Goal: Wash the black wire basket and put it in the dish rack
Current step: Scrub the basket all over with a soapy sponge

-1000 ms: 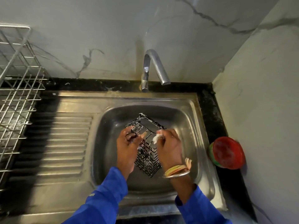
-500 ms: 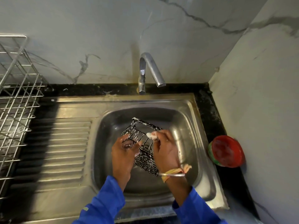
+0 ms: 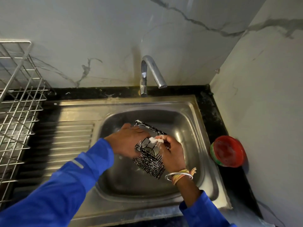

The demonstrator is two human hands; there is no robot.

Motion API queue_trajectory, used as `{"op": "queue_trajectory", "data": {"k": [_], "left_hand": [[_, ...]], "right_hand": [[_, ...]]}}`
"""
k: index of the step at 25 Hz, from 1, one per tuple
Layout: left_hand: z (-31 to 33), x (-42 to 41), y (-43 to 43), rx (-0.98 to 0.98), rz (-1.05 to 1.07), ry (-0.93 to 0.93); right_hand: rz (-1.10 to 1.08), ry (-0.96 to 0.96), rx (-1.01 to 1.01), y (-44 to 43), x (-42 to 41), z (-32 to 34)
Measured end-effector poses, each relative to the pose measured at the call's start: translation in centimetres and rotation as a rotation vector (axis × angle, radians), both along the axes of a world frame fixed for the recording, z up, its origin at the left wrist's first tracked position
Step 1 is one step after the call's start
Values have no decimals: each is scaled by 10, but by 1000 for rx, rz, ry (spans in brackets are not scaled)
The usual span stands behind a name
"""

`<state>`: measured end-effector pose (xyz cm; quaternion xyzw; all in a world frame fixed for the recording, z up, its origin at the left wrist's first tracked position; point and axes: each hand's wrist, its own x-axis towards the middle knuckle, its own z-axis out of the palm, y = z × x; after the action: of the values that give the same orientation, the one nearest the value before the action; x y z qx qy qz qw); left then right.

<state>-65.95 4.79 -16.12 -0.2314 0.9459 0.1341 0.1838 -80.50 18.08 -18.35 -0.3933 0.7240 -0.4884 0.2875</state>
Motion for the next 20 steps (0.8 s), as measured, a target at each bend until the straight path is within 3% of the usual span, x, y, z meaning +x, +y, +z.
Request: {"op": "queue_trajectory", "data": {"k": [2,5,8,11,13,16,18,20], "left_hand": [[1,-13,-6,46,-12,-4],[-8,-16,-4,350,132,34],[-15,-4,0,549,231,173],[-19,7,11,783,505,347],[-22,4,21,660,636,354],[-18,-13,33,330,783,307],[-14,-22,35,254,831,334],[-17,-20,37,227,817,396]], "right_hand": [[-41,160,14,0,-3,3],[13,369,-61,11,3,3],[26,341,-51,39,17,-3],[-133,230,19,36,18,-7],[-183,210,41,21,20,-6],[-95,271,3,12,39,-4],[9,327,-30,20,54,-4],[-5,252,-82,24,55,-3]]}}
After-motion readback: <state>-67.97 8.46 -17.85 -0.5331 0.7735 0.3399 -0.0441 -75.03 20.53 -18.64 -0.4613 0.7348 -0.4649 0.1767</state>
